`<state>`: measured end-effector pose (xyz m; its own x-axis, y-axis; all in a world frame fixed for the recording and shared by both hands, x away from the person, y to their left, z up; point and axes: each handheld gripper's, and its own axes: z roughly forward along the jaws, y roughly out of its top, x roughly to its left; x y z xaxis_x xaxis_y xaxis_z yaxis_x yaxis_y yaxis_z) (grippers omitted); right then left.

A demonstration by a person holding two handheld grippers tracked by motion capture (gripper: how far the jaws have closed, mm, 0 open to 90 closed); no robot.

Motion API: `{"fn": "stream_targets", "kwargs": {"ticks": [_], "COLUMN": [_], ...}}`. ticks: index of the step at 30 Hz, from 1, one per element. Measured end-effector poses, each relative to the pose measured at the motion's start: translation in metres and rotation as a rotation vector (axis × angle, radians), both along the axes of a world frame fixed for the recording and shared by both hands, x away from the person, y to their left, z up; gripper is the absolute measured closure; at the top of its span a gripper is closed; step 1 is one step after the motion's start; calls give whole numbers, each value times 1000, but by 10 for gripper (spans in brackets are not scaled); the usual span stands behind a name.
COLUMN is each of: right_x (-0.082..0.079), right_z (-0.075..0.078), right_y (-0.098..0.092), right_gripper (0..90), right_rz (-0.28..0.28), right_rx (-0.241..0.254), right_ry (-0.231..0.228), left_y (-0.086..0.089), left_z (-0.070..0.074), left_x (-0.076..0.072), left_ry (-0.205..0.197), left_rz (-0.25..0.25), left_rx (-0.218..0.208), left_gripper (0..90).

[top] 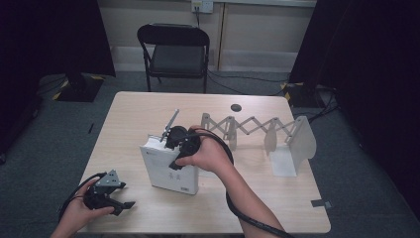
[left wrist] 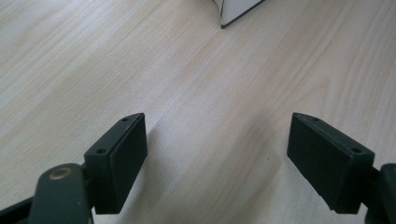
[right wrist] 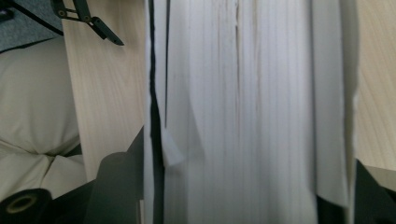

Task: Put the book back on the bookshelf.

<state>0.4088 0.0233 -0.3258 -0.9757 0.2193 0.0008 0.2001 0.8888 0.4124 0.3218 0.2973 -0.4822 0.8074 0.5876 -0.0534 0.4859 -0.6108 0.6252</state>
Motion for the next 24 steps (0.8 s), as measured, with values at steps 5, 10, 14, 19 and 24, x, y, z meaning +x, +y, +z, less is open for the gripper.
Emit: {"fn": "stream_targets", "kwargs": {"ticks": [5,10,14,19,24], "right_x": [2,4,5,0,-7], "right_z": [0,-4,-4,-2,2], "right_y": [1,9,8,9,9], "right_gripper": [428,386,447,502,522], "right_rz": [-8,-19,-15,-40,-63], "right_rx": [-2,-5,-3,14,-7], "right_ry": [7,9,19,39,36], "left_y": [0,-2,-4,-6,-5], "left_z": [0,0,0,-1,0], "left_x": [1,1,2,2,3], "left_ry": [0,2,3,4,-6], "left_rz": [-4,-6,-6,-11,-15], "left_rx": [8,4,7,12,-25], "left_gripper": [200,200,200,199,167]}}
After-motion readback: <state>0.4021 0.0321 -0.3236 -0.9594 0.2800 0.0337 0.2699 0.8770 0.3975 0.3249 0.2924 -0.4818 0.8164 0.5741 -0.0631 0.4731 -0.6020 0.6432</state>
